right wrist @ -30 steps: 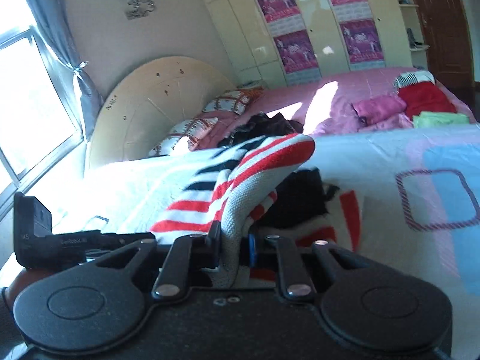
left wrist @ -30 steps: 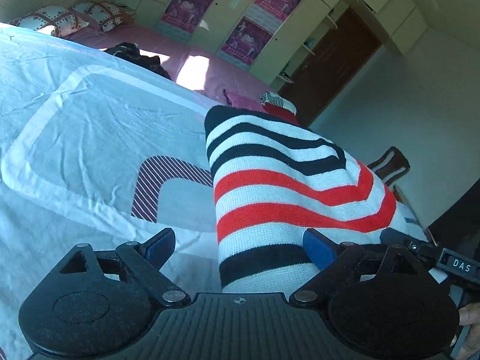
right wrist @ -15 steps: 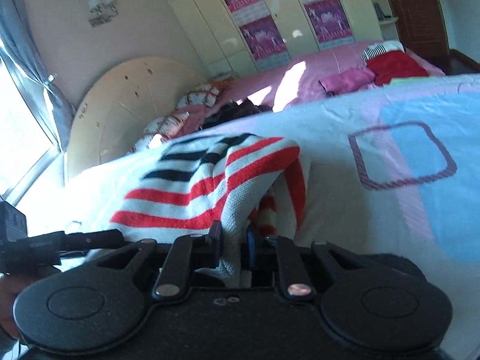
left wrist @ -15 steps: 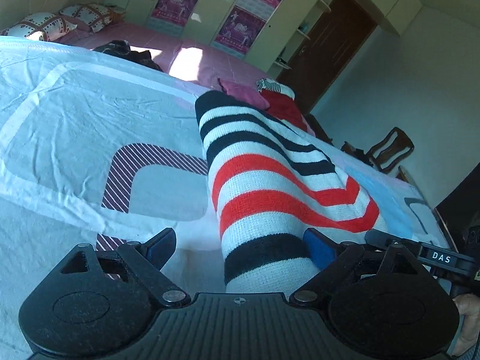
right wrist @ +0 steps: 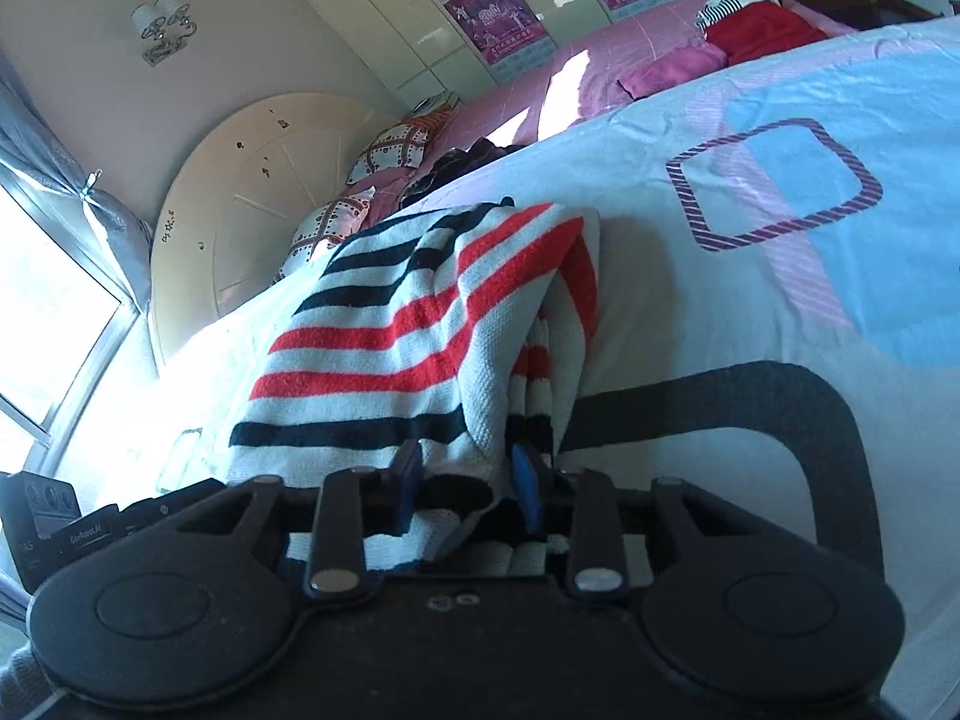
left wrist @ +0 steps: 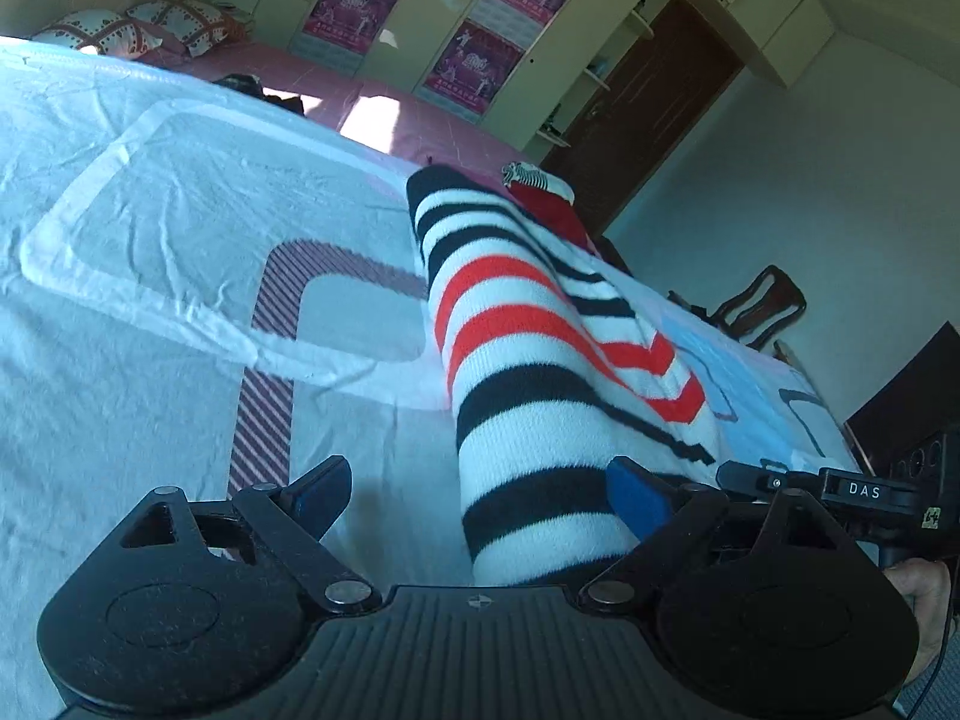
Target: Fold small clothes
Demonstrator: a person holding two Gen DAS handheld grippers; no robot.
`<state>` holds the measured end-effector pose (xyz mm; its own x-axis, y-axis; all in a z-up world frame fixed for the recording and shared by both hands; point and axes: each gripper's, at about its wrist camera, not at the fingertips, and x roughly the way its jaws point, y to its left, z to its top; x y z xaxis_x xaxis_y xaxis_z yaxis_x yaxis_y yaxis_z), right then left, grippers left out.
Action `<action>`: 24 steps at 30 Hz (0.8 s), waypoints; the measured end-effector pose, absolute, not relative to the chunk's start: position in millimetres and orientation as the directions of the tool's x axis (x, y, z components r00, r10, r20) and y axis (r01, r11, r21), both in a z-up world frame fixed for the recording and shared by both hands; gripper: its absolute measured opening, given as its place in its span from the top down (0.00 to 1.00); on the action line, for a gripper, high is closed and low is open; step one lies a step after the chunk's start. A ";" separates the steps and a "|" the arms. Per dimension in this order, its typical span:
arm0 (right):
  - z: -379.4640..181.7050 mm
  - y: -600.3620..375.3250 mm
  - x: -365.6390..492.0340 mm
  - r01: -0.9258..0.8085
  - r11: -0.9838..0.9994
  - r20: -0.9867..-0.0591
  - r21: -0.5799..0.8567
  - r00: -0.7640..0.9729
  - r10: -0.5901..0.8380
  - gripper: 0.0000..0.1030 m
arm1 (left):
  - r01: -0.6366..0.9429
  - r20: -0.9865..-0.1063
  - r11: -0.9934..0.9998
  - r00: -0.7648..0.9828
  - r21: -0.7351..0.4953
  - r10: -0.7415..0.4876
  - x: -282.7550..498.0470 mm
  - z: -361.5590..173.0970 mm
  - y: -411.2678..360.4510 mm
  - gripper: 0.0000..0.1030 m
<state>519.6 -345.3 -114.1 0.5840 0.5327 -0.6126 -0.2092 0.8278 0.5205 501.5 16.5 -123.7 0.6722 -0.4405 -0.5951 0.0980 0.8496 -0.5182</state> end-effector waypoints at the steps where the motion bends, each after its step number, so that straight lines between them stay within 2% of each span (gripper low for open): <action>1: -115.3 -343.6 519.1 -0.217 0.836 -0.616 0.503 0.589 0.523 0.79 | 0.095 -0.605 0.855 0.667 -0.511 -0.435 500.6 -128.9 13.3 0.14; 2: -114.2 -342.4 517.9 -0.221 0.843 -0.614 0.490 0.599 0.513 0.81 | 0.109 -0.606 0.868 0.673 -0.485 -0.423 498.1 -128.8 7.7 0.18; 3: -110.5 -343.1 515.1 -0.226 0.849 -0.610 0.477 0.611 0.505 0.86 | 0.125 -0.594 0.855 0.668 -0.503 -0.447 495.9 -124.7 6.3 0.36; 4: -105.1 -344.0 511.7 -0.237 0.853 -0.603 0.465 0.621 0.501 0.89 | 0.137 -0.577 0.837 0.665 -0.530 -0.474 493.4 -120.3 6.0 0.48; 6: -100.0 -345.4 505.1 -0.255 0.851 -0.594 0.459 0.624 0.508 0.90 | 0.151 -0.601 0.873 0.671 -0.464 -0.435 488.5 -115.2 -1.5 0.48; 7: -102.7 -343.3 503.9 -0.260 0.857 -0.611 0.445 0.611 0.503 0.90 | 0.152 -0.620 0.892 0.670 -0.425 -0.409 487.1 -118.2 -5.0 0.44; 9: -110.0 -337.1 504.3 -0.266 0.874 -0.631 0.407 0.609 0.480 0.89 | 0.131 -0.631 0.892 0.663 -0.432 -0.403 485.2 -129.9 -4.3 0.37; 15: -103.3 -346.5 505.2 -0.237 0.874 -0.619 0.423 0.629 0.470 0.85 | 0.149 -0.605 0.889 0.683 -0.433 -0.409 466.0 -114.2 4.1 0.36; 21: -80.7 -358.8 481.8 -0.235 0.852 -0.548 0.469 0.679 0.489 0.83 | 0.109 -0.558 0.869 0.727 -0.482 -0.401 449.8 -107.1 29.1 0.36; 23: -78.4 -351.6 475.0 -0.281 0.840 -0.532 0.465 0.669 0.519 0.83 | 0.094 -0.591 0.882 0.708 -0.463 -0.386 452.7 -113.6 28.3 0.36; 24: -81.8 -344.1 474.5 -0.301 0.846 -0.556 0.440 0.649 0.519 0.83 | 0.088 -0.624 0.893 0.685 -0.441 -0.376 456.0 -117.9 26.0 0.36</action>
